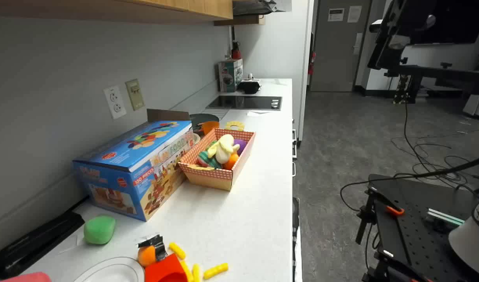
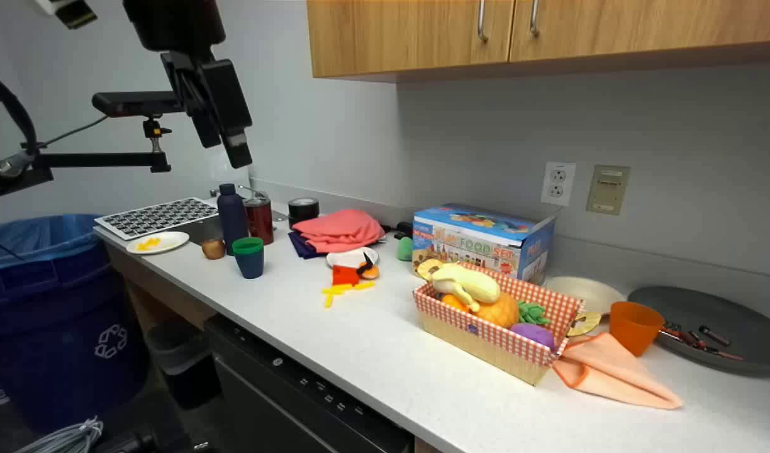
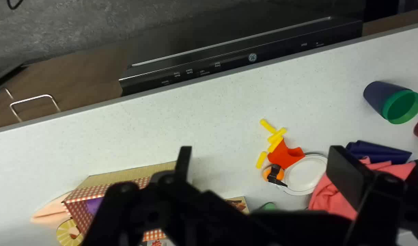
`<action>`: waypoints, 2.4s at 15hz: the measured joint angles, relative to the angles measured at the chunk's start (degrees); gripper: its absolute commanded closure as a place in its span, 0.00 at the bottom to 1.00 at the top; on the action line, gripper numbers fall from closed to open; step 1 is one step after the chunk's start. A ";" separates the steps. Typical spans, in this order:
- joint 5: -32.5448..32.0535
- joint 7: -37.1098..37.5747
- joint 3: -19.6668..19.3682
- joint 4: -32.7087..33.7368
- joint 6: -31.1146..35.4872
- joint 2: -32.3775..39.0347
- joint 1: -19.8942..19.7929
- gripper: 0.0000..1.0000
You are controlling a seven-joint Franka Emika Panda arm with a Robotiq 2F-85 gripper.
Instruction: Open the left door of the top cabinet.
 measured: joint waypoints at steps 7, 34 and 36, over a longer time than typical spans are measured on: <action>0.00 0.00 0.00 -0.01 0.00 0.00 0.00 0.00; -0.60 -1.23 7.44 10.61 5.70 6.25 0.34 0.00; -1.53 -1.23 8.36 12.18 6.64 8.29 0.34 0.00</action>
